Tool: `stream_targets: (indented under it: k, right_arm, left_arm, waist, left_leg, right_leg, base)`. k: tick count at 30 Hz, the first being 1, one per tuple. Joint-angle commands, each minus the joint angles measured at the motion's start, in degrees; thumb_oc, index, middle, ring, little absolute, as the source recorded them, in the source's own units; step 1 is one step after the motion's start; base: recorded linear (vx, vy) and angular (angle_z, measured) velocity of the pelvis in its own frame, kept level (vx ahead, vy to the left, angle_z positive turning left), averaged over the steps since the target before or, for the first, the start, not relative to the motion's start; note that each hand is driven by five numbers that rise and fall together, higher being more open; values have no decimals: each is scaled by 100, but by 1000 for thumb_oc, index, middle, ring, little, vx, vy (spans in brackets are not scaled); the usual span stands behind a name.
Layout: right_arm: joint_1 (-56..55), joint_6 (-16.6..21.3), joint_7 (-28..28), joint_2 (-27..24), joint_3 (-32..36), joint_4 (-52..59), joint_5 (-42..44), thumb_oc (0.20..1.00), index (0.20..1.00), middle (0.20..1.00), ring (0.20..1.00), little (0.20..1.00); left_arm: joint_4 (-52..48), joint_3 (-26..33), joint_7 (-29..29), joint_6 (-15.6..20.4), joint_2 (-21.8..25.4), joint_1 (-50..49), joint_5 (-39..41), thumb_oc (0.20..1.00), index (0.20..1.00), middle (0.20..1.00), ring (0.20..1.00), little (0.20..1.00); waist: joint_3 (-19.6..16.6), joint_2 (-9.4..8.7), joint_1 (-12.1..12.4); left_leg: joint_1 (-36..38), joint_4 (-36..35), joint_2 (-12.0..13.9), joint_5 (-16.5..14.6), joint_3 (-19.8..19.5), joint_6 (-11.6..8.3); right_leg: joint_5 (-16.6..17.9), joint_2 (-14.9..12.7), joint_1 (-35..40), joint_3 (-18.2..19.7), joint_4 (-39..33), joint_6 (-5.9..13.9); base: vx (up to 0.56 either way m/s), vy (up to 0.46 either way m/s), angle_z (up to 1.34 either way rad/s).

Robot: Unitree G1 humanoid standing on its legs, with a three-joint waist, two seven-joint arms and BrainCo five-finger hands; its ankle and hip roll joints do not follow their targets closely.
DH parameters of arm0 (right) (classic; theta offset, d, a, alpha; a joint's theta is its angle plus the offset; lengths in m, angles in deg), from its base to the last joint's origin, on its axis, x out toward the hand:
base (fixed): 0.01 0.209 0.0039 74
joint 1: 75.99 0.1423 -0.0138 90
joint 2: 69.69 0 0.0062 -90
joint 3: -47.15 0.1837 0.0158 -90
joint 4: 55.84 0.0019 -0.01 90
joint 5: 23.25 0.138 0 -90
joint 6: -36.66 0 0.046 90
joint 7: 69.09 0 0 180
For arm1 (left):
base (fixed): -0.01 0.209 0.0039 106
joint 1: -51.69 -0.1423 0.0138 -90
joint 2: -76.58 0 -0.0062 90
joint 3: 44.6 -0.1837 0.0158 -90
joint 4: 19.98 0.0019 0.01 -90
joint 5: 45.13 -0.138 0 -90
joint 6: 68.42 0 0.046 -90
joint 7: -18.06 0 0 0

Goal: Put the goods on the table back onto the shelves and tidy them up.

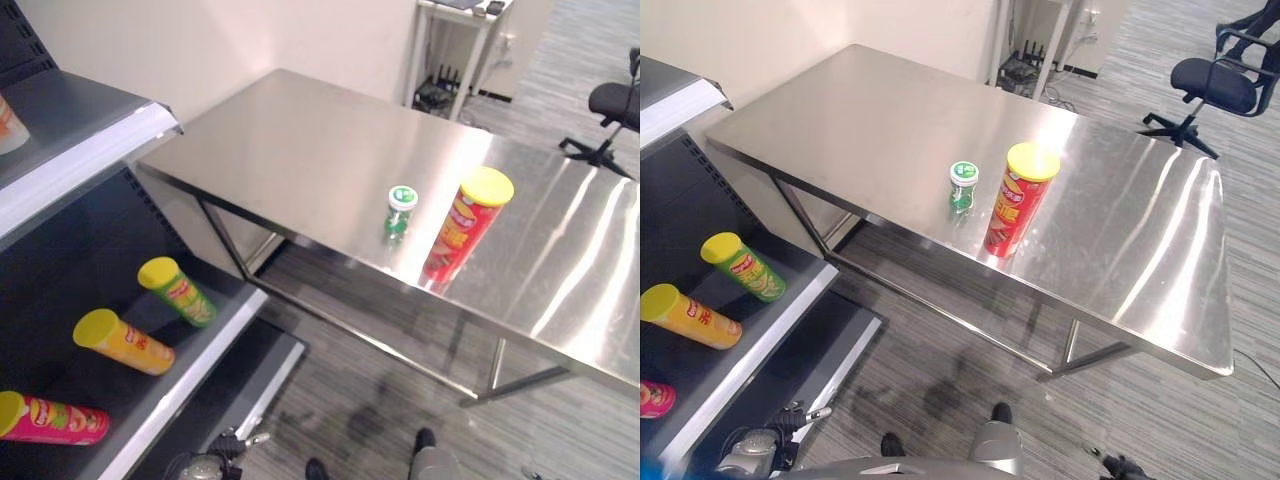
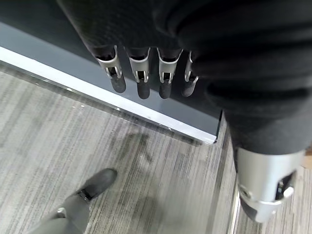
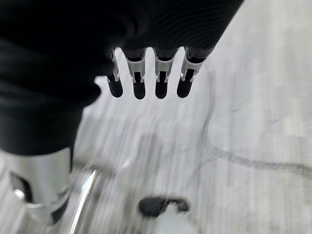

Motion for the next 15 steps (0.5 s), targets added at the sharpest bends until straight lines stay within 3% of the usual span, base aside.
stream_targets:
  k: [1,9,12,15]
  right_arm:
    - [319,78,141,-601,218,-357,279,1000,1000,1000,1000,1000]
    - [-227,68,58,-1992,1411,-463,392,1000,1000,1000,1000,1000]
    - [-549,301,-21,-2906,2216,526,543,1000,1000,1000,1000,1000]
    - [-739,505,34,-3485,2552,1862,368,1000,1000,1000,1000,1000]
  left_arm:
    - [259,112,-25,93,71,264,-199,1000,1000,1000,1000,1000]
    - [157,61,-139,87,106,329,-355,1000,1000,1000,1000,1000]
    - [136,161,-186,105,88,226,-376,1000,1000,1000,1000,1000]
    - [74,192,-224,121,70,101,-388,1000,1000,1000,1000,1000]
  waist:
    - [140,96,-48]
    - [27,-106,-131]
    - [-19,-172,-205]
    - [-45,-180,-221]
  left_leg:
    - [63,67,286,-159,-63,-346]
    - [23,67,406,-154,-101,-447]
    - [4,67,479,-132,-102,-508]
    - [6,67,522,-118,-77,-543]
  right_leg:
    - [220,-161,-41,48,32,250]
    - [248,-64,82,-140,-228,297]
    - [208,3,87,-156,-293,297]
    - [154,47,97,-146,-330,280]
  base:
    - [63,-102,-21]
    - [37,-62,-4]
    - [34,-66,3]
    - [8,-20,0]
